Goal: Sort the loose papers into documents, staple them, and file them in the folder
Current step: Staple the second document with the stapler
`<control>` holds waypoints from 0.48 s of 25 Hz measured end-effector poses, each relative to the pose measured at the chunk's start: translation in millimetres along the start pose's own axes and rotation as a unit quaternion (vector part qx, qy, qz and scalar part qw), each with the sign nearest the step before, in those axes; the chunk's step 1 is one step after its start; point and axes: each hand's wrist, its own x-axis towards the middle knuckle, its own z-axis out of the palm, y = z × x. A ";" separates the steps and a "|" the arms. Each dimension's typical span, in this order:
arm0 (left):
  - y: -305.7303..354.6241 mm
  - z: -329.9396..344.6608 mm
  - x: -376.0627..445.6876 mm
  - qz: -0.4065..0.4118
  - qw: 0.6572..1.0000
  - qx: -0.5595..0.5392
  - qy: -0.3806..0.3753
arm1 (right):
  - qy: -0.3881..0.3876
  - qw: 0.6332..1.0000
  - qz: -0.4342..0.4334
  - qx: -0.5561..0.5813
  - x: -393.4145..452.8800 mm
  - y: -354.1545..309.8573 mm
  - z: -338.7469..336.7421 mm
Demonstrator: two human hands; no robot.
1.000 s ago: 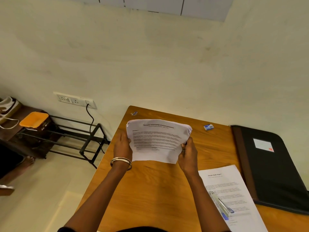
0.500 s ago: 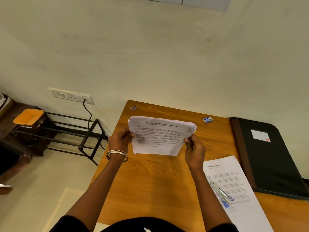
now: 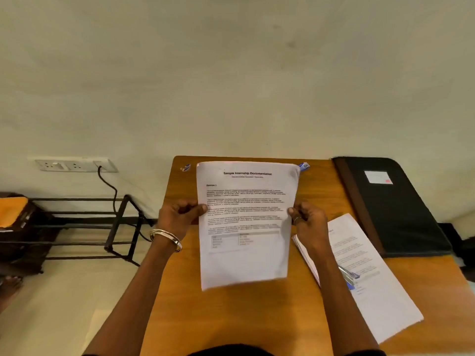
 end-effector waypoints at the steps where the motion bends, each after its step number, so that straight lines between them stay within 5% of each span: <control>1: 0.0 4.2 -0.3 -0.048 0.998 -0.020 -0.030 | -0.004 0.999 0.049 0.024 -5.0 4.6 -7.3; 4: -14.3 22.4 -8.1 -0.203 0.975 -0.003 -0.090 | -0.003 0.981 0.192 0.030 -32.0 28.3 -26.2; 7: -36.6 42.9 -21.1 -0.287 0.949 0.036 -0.128 | 0.007 0.970 0.240 0.040 -61.0 46.7 -49.7; 12: -21.5 97.2 -18.5 -0.250 0.949 0.001 -0.189 | 0.020 0.970 0.223 0.094 -71.5 47.1 -101.1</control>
